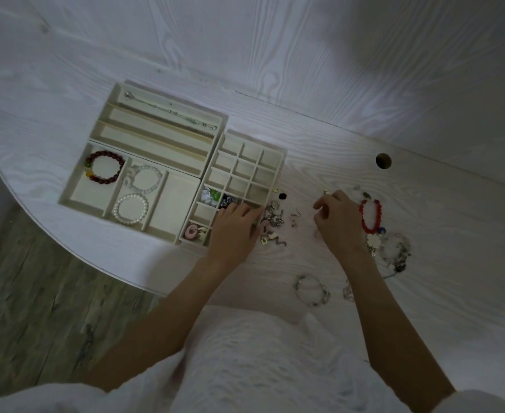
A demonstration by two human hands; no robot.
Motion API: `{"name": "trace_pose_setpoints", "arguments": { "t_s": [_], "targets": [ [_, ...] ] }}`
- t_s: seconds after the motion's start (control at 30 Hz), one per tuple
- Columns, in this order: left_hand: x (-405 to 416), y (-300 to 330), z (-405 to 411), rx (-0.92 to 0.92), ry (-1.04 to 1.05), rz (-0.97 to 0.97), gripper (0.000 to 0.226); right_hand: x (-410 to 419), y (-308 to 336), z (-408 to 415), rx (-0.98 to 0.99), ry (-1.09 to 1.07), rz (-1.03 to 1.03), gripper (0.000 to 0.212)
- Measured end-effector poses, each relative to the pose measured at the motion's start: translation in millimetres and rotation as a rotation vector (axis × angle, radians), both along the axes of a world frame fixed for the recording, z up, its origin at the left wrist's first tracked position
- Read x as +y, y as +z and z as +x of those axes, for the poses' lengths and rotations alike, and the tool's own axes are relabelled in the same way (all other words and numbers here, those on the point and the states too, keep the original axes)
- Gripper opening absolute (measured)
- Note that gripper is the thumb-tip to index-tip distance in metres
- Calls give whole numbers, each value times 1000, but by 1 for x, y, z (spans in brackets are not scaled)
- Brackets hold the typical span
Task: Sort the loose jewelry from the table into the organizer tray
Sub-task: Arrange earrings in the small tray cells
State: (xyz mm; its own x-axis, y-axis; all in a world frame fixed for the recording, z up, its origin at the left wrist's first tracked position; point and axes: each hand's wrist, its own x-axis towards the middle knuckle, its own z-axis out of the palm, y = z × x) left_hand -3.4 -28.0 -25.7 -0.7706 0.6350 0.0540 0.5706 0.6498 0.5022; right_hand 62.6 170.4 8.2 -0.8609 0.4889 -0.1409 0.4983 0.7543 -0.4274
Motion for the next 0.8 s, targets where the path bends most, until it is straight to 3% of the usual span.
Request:
{"name": "trace_pose_setpoints", "arguments": {
  "t_s": [0.17,0.3,0.4,0.5,0.63,0.8],
  "targets": [
    [-11,-3,-7,-14,16,70,33,-25,14,-29,240,100,-111,12],
    [-29,-1,-25,13,234,78,32,-56,7,-67,261,193,-232,4],
    [-39,-1,-43,18,336,5,38,-76,-1,-90,239,311,-209,6],
    [-41,-1,-57,21,275,3,36,-82,-13,-96,201,364,-86,5],
    [-41,-2,-68,60,196,30,25,-71,-21,-86,168,228,-43,15],
    [-36,-1,-77,165,0,-70,16,-66,-19,-80,181,264,73,9]
  ]
}}
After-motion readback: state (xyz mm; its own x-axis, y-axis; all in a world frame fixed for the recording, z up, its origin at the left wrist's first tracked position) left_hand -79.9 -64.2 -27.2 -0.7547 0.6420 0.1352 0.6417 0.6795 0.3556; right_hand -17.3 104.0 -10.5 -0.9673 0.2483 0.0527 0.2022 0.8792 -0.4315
